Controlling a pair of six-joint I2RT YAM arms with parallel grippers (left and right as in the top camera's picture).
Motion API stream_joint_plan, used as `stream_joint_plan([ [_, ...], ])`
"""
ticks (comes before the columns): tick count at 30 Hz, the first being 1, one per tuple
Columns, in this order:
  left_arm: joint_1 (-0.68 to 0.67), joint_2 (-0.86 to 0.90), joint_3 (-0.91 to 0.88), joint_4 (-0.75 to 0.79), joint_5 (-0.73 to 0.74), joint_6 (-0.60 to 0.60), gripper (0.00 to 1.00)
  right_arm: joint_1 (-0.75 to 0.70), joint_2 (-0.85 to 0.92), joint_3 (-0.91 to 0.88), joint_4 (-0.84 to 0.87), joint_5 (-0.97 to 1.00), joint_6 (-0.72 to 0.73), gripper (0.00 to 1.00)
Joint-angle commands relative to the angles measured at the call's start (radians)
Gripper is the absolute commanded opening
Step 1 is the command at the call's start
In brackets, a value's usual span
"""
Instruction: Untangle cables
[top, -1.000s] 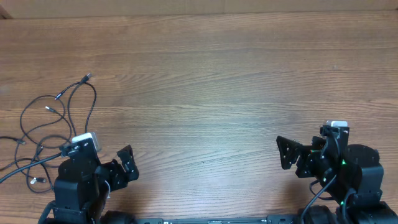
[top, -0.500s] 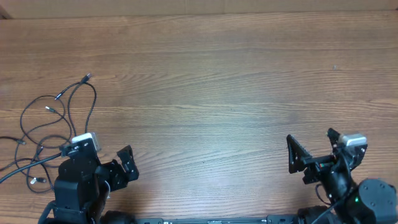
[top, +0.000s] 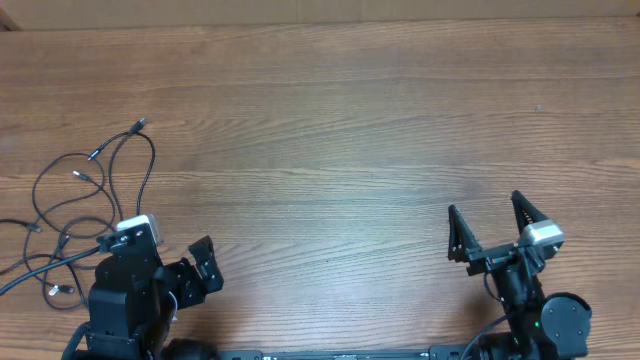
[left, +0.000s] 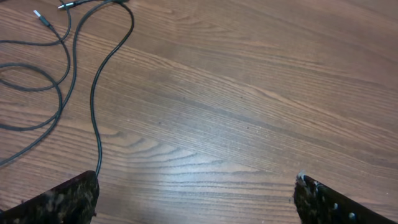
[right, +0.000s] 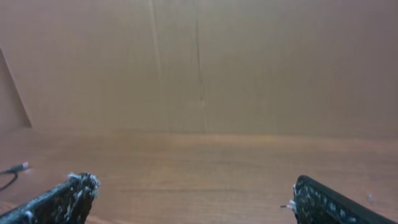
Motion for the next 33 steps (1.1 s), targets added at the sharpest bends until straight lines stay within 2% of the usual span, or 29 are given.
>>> stream_joint_plan([
  [1,-0.002,-0.001,-0.006,-0.006,-0.012,-0.007,1.0,0.005,-0.011,-0.095,0.137,0.001,-0.007,1.0],
  [3,-0.002,-0.001,-0.006,-0.006,-0.012,-0.007,1.0,0.005,-0.011,-0.175,0.267,0.002,-0.007,1.0],
  [6,-0.002,-0.001,-0.006,-0.006,-0.012,-0.007,0.99,0.005,-0.011,-0.236,0.362,0.007,-0.008,1.0],
  [12,-0.002,-0.001,-0.006,-0.006,-0.012,-0.007,1.0,0.004,-0.011,-0.234,0.308,0.045,-0.03,1.0],
  [17,-0.002,-0.001,-0.006,-0.006,-0.012,-0.007,1.0,0.004,-0.011,-0.234,0.137,0.046,-0.097,1.0],
  [33,-0.002,-0.001,-0.006,-0.006,-0.012,-0.007,1.0,0.004,-0.011,-0.234,0.144,0.048,-0.097,1.0],
])
